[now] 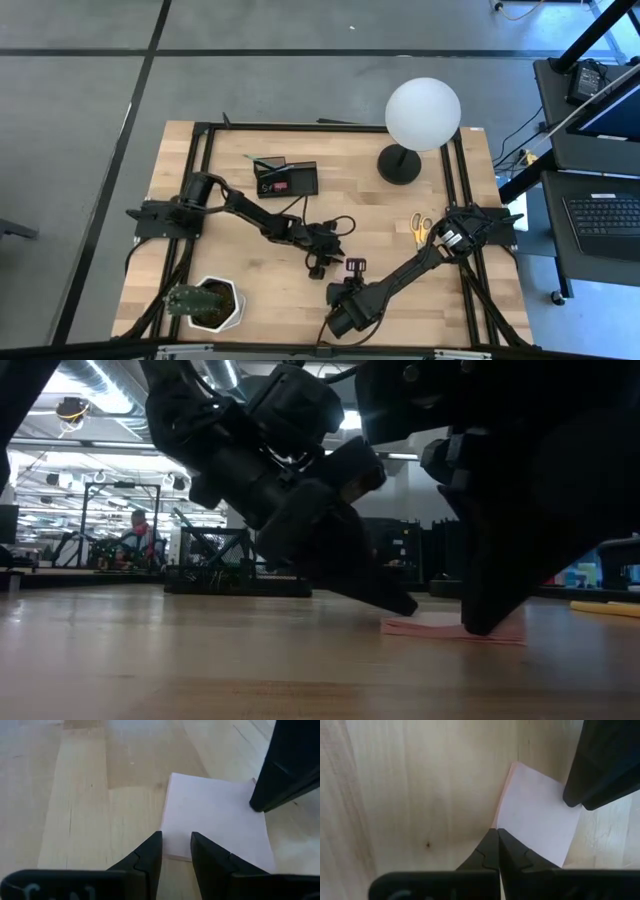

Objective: Pick and place office supplies into organizer
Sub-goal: Put the pink sticky notes into the desk organizer

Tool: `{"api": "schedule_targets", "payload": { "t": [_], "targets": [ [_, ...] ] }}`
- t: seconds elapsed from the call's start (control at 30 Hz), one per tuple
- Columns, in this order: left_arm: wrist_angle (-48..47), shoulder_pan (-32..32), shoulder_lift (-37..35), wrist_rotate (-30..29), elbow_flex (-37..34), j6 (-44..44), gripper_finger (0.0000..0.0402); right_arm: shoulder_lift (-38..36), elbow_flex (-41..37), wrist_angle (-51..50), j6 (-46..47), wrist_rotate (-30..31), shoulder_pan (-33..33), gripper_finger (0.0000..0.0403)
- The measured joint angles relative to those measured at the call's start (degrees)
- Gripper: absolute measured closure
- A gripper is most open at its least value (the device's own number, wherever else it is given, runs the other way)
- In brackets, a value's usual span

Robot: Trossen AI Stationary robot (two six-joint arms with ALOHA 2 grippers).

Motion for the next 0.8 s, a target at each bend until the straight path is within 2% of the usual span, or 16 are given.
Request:
{"api": "schedule_targets", "payload": {
  "t": [0.27, 0.63, 0.8],
  "targets": [
    [0.90, -0.31, 0.69, -0.53, -0.02, -1.63, 0.0304, 0.00, 0.04, -0.28, -1.33, 0.23, 0.22, 0.0387],
    [-0.41, -0.64, 0.67, -0.20, 0.05, -1.39, 0.0304, -0.38, 7.88, -12.06, 5.05, 2.37, 3.19, 0.0266],
    [-0.43, -1.66, 0.67, 1.21, 0.05, 0.55, 0.0304, -0.58, 9.33, -16.05, 9.63, 5.47, 6.10, 0.0230]
  ]
}}
